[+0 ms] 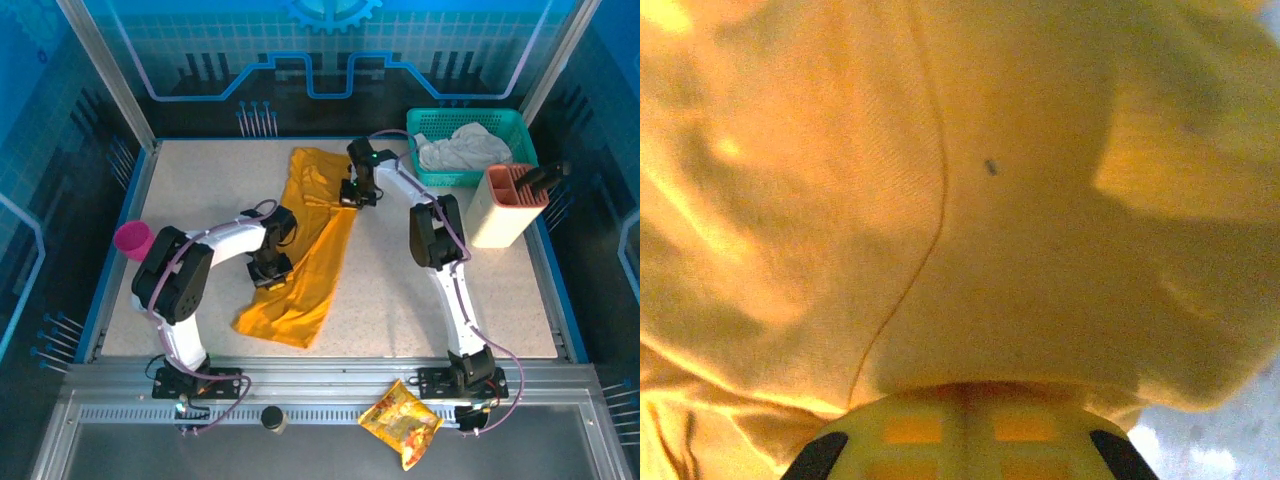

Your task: Fold and stack the t-shirts

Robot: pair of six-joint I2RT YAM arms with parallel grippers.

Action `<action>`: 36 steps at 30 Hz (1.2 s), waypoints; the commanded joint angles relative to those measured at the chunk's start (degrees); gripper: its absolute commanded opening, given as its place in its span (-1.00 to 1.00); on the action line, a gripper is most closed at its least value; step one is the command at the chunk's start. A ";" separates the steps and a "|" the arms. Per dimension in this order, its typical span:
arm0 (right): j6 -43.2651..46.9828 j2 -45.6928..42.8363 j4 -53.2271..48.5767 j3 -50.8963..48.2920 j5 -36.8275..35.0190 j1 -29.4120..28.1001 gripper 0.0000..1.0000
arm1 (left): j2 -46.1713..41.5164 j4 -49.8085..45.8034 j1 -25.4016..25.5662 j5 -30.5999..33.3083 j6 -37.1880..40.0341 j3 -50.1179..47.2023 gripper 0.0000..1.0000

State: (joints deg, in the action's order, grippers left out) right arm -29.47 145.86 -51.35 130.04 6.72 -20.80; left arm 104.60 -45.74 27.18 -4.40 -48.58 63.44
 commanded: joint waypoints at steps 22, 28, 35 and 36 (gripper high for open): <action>13.35 3.93 -5.11 9.14 12.70 6.00 -1.00 | -1.96 2.09 5.11 7.64 -8.19 5.82 -0.58; 19.79 -7.35 -3.61 8.78 14.51 3.67 -0.75 | -10.09 -6.54 5.08 21.99 0.23 18.82 0.21; 34.82 -36.80 1.78 -12.33 5.27 -2.14 -0.57 | -21.85 5.44 4.44 36.63 21.51 21.74 0.81; 37.94 -43.01 4.62 -18.84 2.24 -4.20 -0.52 | -24.34 9.69 3.98 35.94 25.16 20.08 0.91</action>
State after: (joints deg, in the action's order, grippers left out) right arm -2.35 116.88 -50.46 121.34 14.96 -20.27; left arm 84.88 -43.20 31.88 24.25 -36.62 85.65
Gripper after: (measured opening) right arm 0.227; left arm 0.923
